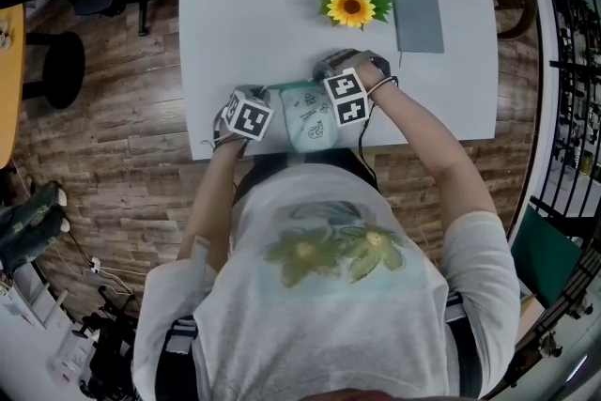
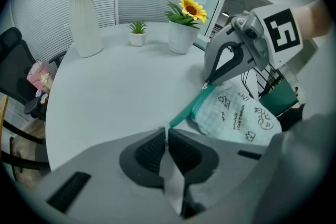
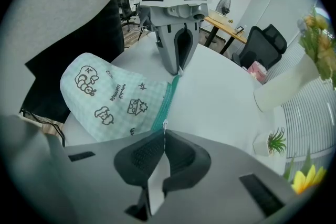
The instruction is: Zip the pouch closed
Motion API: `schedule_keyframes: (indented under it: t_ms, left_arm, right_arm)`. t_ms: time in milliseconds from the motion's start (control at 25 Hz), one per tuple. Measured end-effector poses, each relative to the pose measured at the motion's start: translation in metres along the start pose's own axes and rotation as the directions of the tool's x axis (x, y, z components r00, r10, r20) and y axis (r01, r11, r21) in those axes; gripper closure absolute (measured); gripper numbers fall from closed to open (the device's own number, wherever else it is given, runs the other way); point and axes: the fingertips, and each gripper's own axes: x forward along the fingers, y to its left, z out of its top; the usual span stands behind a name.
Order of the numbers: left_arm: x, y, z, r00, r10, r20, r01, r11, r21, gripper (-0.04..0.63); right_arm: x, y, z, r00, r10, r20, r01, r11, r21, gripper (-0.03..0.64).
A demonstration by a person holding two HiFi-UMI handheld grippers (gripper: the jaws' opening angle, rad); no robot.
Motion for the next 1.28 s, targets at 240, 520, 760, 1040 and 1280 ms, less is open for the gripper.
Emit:
schedule_keyframes:
  t_ms: [240,520,760,1040,1280]
  left_arm:
    - [0.001,0.0,0.0,1.0,-0.001,-0.003,0.001,1.0,-0.003,0.569]
    - [-0.004,0.004,0.003,1.0,0.021,0.002,-0.021,1.0,0.008,0.569]
    - [0.0,0.001,-0.001,1.0,0.003,-0.004,-0.003,1.0,-0.008,0.569]
    - [-0.001,0.001,0.0,1.0,0.007,-0.001,-0.007,1.0,-0.01,0.569]
    - [-0.001,0.001,0.0,1.0,0.006,-0.003,-0.006,1.0,-0.009,0.569]
  right_arm:
    - [0.001,0.001,-0.009,1.0,-0.005,-0.023,0.006,1.0,0.007,0.598]
    - [-0.001,0.004,-0.016,1.0,-0.021,-0.017,0.022,0.998,0.054,0.598]
    - [-0.003,0.008,-0.029,0.999,-0.022,-0.036,0.025,0.997,0.07,0.598]
    - [-0.007,0.015,-0.045,0.998,-0.027,-0.054,0.032,0.995,0.098,0.598]
    - [-0.006,0.016,-0.046,0.997,-0.051,-0.053,0.058,0.99,0.131,0.598]
